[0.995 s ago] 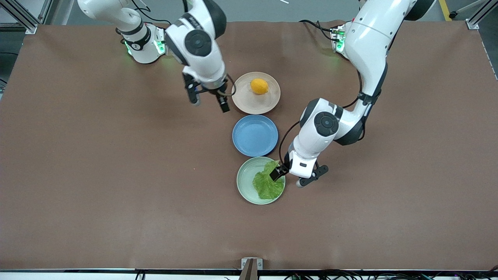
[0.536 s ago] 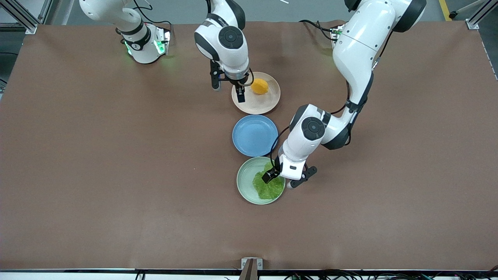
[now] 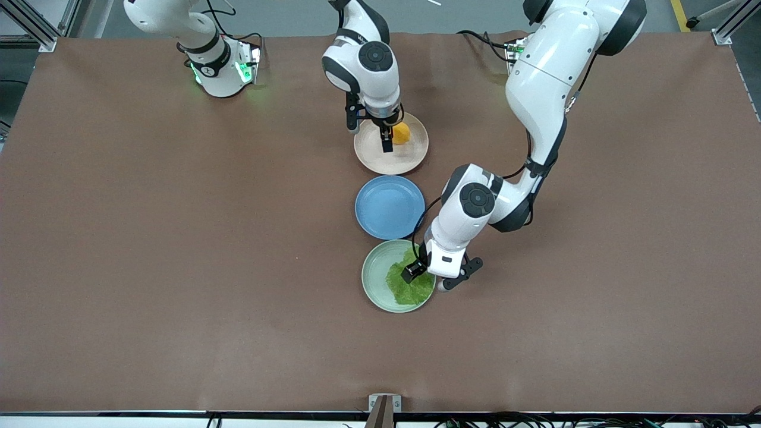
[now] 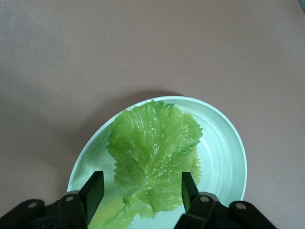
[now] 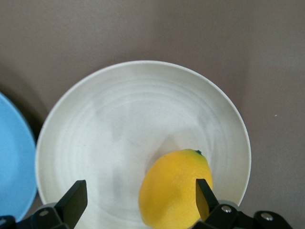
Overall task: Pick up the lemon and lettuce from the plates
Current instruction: 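Lower and close the left gripper on the lettuce while the right gripper grasps the lemon, then lift the lettuce off the green plate with the left gripper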
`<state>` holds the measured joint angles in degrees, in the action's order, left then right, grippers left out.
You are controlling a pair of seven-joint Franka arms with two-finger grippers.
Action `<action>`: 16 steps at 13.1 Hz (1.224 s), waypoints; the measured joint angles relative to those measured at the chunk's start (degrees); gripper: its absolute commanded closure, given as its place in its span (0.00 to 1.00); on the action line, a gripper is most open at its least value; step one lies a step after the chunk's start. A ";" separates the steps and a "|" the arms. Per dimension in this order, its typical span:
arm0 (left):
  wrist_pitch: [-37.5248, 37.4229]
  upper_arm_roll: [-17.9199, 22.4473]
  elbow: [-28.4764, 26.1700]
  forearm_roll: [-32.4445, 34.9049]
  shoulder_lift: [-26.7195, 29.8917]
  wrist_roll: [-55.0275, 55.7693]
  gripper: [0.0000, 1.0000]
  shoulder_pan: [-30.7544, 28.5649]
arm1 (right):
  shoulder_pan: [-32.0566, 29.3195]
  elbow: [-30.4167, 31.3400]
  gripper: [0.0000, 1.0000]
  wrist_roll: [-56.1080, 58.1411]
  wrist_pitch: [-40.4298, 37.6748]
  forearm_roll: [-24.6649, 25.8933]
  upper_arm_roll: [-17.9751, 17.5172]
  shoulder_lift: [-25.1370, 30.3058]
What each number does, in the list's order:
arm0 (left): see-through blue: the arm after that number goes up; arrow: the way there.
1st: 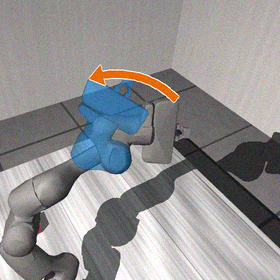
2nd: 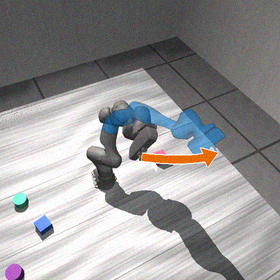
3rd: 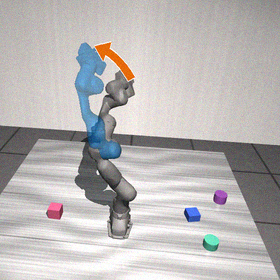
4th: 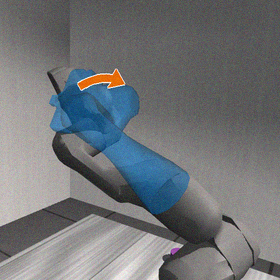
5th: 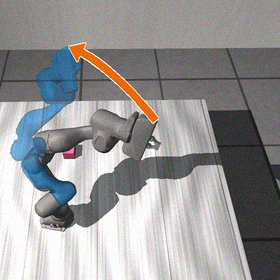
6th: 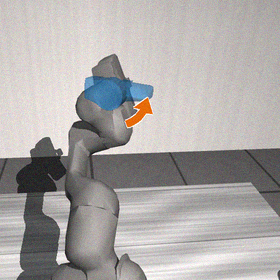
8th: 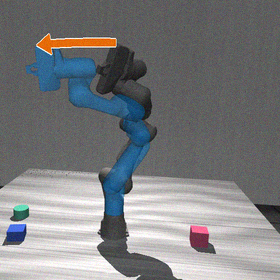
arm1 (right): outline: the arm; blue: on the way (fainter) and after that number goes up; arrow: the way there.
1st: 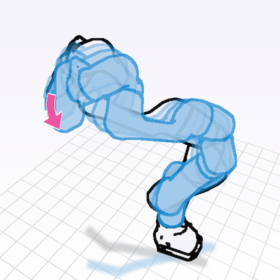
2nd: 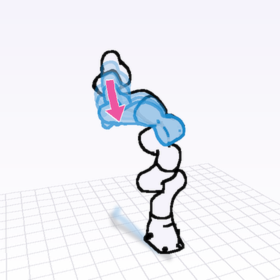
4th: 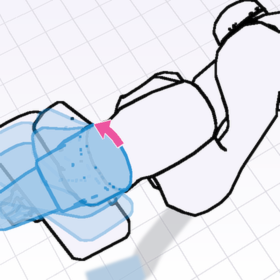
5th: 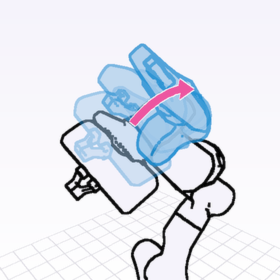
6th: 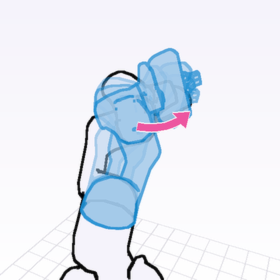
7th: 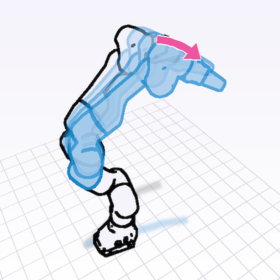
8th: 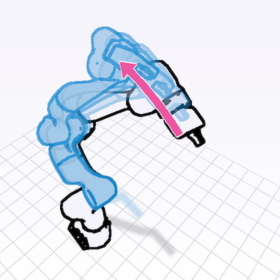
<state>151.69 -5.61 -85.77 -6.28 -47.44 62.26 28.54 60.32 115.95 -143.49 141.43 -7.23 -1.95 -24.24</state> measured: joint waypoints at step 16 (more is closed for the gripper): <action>0.74 -0.06 2.12 0.00 0.19 0.00 0.99 0.22 | 3.42 -1.58 0.46 -1.47 4.02 0.14 0.13 -5.03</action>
<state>152.42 -5.66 -83.65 -6.28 -47.26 62.25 28.76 63.74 114.37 -144.96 145.45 -7.09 -1.82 -29.27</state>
